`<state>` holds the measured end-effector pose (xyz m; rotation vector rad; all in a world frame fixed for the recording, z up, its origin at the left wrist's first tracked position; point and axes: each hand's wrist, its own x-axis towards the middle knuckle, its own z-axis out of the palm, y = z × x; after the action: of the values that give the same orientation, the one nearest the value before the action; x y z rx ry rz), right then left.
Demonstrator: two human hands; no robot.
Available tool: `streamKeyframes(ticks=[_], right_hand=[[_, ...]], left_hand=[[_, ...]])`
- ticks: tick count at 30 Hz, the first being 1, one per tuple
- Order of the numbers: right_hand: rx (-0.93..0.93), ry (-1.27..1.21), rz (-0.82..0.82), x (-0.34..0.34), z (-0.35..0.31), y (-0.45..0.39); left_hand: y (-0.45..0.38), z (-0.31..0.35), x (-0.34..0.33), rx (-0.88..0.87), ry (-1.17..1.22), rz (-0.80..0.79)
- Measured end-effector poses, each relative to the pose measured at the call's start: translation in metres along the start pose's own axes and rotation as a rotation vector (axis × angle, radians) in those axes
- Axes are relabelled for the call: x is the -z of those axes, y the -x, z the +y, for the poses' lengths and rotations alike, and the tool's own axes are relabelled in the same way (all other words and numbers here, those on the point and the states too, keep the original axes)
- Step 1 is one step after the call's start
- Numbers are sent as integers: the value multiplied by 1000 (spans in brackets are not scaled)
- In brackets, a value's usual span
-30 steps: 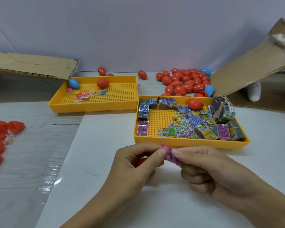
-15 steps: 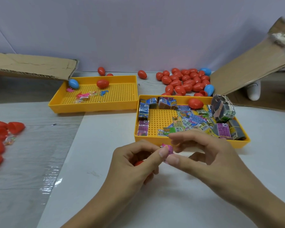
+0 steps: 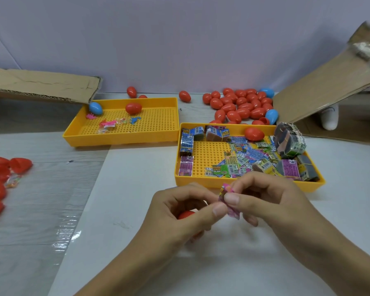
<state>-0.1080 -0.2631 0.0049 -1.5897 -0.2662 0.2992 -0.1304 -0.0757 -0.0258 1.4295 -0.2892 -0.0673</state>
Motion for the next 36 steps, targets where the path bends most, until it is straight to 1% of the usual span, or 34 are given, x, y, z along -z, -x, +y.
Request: streamKeyframes(ticks=[2, 4, 7, 11, 12, 14, 16, 18, 21, 24, 27, 29, 36], right_hand=[[-36, -63, -13, -1, 1, 0], [-55, -99, -28, -2, 1, -1], [-59, -87, -54, -1, 1, 0], [-82, -162, -119, -1, 0, 1], [-84, -137, -124, -2, 0, 1], [-40, 4, -99, -4, 0, 2], [33, 150, -43, -6, 2, 2], [67, 217, 10, -6, 5, 3], [122, 257, 64, -7, 8, 3], [213, 272, 119, -7, 9, 2], [293, 261, 94, -8, 10, 3], [327, 283, 108, -9, 10, 4], [256, 233, 82, -11, 11, 3]], left_hand=[[0, -1, -1, -32, -26, -31], [0, -3, -2, -45, -43, -26], [0, -4, -1, -17, -16, 12], [0, -4, -1, 36, -35, 91], [0, -4, -2, 35, -52, 105], [2, -3, -5, 11, -125, 125], [4, -2, -7, -20, -208, 143], [4, -1, -8, -40, -253, 164], [4, -1, -9, -62, -304, 193], [5, 0, -8, -69, -266, 185], [6, -1, -8, -50, -201, 169], [6, -2, -8, -41, -189, 161], [7, -2, -9, -52, -226, 157]])
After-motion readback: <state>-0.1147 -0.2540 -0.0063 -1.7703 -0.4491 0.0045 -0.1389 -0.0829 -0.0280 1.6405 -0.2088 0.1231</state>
